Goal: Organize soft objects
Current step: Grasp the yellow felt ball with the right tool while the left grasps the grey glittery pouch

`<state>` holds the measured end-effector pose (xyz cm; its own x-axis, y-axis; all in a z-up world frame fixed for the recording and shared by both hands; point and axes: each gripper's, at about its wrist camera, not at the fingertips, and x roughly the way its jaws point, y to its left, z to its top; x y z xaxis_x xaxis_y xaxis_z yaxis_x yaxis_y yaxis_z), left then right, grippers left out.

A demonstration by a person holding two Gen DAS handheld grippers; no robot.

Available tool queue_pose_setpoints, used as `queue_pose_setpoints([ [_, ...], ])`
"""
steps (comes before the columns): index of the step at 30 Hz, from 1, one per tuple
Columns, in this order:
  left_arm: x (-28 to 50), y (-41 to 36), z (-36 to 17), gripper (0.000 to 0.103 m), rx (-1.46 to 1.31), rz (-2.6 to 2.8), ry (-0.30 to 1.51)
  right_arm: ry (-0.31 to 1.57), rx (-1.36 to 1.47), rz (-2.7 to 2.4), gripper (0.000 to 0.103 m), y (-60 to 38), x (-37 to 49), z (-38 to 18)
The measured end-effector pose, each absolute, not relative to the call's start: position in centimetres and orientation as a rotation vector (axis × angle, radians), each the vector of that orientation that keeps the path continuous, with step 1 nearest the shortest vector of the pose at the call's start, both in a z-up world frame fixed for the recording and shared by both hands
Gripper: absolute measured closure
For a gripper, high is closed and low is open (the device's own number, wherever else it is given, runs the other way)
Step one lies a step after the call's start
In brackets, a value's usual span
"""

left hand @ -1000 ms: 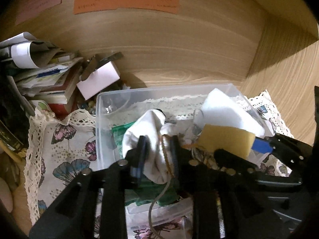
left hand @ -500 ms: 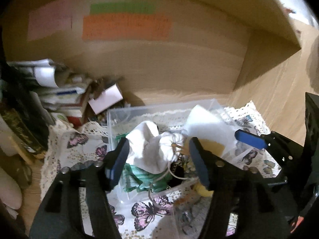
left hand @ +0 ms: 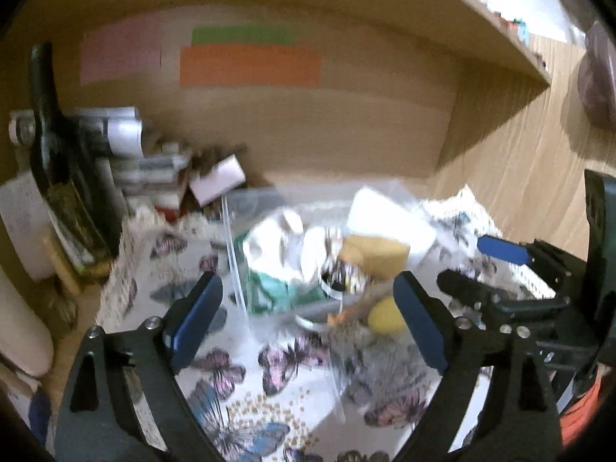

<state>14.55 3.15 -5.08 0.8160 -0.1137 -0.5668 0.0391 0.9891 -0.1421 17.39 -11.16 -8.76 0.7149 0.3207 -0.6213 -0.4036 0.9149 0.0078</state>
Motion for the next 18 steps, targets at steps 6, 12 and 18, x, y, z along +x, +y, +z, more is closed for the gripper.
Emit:
queue_pose_setpoints([
  [6,14.4,3.0,-8.5,0.012,-0.133,-0.092,0.718,0.744,-0.121,0.43,0.026,-10.7,17.5,-11.3],
  [12,14.2,3.5,-10.4,0.012,-0.151,-0.095,0.771,0.803,-0.151,0.463,0.033,-8.5,18.1,-13.0],
  [18,13.9,4.5,-11.1,0.012,-0.174,-0.09,0.797,0.879,-0.114,0.478,0.053,-7.8,19.8,-14.7],
])
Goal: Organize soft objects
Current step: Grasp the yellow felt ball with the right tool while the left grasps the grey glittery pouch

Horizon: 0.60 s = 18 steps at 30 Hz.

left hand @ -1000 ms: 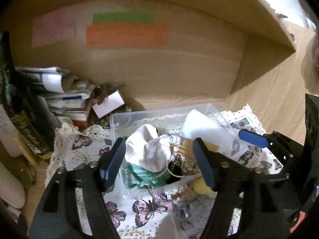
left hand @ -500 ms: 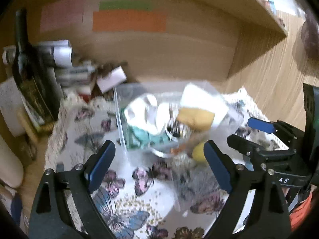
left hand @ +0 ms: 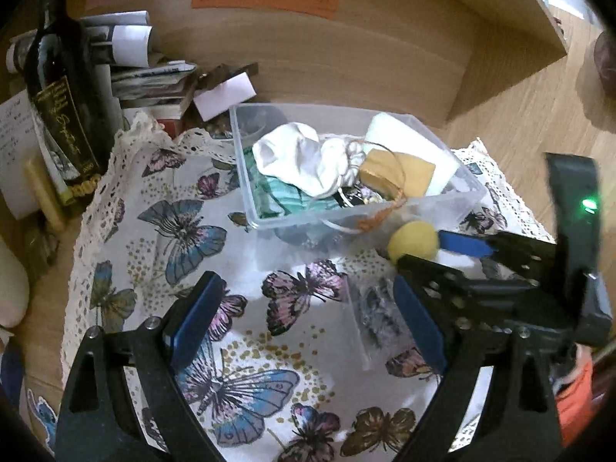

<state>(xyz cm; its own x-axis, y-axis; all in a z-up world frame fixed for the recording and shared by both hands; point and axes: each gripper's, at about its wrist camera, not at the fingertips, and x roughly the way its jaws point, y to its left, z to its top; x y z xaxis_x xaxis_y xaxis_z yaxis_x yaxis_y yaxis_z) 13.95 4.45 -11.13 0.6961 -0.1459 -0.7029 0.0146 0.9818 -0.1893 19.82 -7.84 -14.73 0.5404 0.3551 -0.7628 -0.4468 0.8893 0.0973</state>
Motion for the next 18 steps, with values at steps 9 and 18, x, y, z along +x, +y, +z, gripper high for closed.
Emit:
queue_pose_setpoints([
  [9,14.1,2.6,-11.8,0.012,-0.161,-0.139,0.839,0.811,-0.083,0.441,0.067,-10.6,17.7,-13.1],
  [18,15.4,-2.8,-13.4,0.012,-0.1,-0.203,0.922,0.74,-0.045,0.376,0.067,-15.1,15.6,-11.7],
])
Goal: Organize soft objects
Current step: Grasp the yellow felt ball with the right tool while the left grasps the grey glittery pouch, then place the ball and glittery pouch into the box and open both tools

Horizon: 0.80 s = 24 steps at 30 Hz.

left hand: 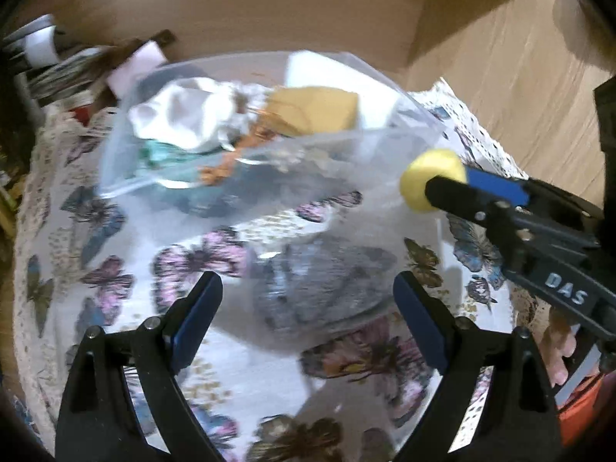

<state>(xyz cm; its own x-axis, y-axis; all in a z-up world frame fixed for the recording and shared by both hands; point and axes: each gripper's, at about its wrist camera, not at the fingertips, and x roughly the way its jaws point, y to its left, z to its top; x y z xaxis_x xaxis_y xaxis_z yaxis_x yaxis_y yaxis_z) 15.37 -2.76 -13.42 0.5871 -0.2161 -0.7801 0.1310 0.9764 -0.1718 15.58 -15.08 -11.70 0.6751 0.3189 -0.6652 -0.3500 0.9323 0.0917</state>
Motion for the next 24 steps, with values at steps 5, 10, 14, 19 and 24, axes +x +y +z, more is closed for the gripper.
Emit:
queue_pose_setpoints([
  [5,16.5,-4.6,-14.4,0.012,-0.113,-0.268,0.975,0.727,-0.019,0.38,0.067,-16.1,14.9,-11.6],
  [10,17.1,-4.7,-15.4,0.037,-0.133,-0.24,0.99,0.714,-0.015,0.393,0.066,-16.2,14.3,-11.4],
  [14,17.0,-4.1,-15.4,0.049,-0.152,-0.235,0.98,0.705,-0.01,0.404,0.066,-15.9,14.1,-11.2],
  [19,15.8,-3.5,-14.8,0.065,-0.149,-0.233,0.953,0.702,-0.016,0.405,0.066,-15.6,13.9,-11.2],
  [24,13.8,-2.8,-13.0,0.065,-0.141,-0.233,0.893,0.693,-0.013,0.411,0.066,-15.1,13.8,-10.8],
])
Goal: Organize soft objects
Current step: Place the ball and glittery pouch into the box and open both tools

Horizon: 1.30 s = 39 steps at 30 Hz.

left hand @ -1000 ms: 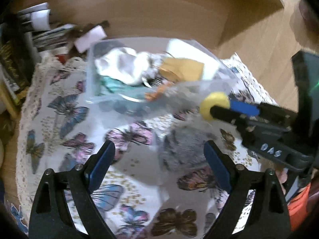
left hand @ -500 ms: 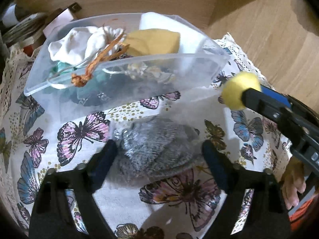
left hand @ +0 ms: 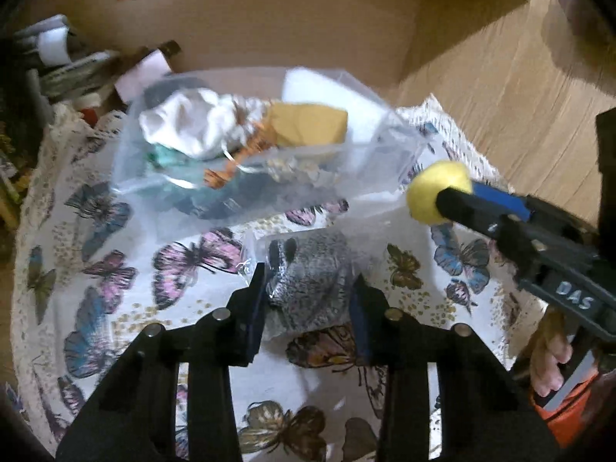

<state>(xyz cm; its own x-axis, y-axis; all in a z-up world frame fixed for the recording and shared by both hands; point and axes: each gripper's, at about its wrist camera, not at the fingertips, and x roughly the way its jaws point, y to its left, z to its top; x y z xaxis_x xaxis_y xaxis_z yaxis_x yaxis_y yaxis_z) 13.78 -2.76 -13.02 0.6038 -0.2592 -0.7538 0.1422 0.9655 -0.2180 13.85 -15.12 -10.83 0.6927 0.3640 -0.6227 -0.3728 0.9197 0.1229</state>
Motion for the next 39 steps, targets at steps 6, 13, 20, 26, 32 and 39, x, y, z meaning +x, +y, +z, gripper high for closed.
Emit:
queue_pose_setpoints([
  [6,12.1,-0.6,-10.1,0.065,-0.184,-0.212,0.803,0.658,-0.025,0.424,0.067,-14.4,14.1,-9.8],
  [13,11.5,2.4,-6.0,0.065,-0.212,-0.14,0.665,0.606,-0.025,0.416,0.066,-14.0,15.1,-7.8],
  [20,14.4,3.9,-4.7,0.065,-0.218,-0.098,0.636,0.6,-0.044,0.408,0.066,-12.8,18.1,-7.2],
  [26,17.2,3.3,-6.8,0.065,-0.211,-0.106,0.694,0.674,-0.046,0.388,0.066,-12.2,20.8,-9.3],
  [32,20.0,2.4,-9.3,0.063,-0.171,-0.11,0.741,0.716,-0.055,0.367,0.066,-12.2,22.1,-10.9],
  [39,21.2,1.6,-11.0,0.052,-0.132,-0.104,0.786,0.726,-0.081,0.349,0.065,-11.9,22.2,-11.2],
])
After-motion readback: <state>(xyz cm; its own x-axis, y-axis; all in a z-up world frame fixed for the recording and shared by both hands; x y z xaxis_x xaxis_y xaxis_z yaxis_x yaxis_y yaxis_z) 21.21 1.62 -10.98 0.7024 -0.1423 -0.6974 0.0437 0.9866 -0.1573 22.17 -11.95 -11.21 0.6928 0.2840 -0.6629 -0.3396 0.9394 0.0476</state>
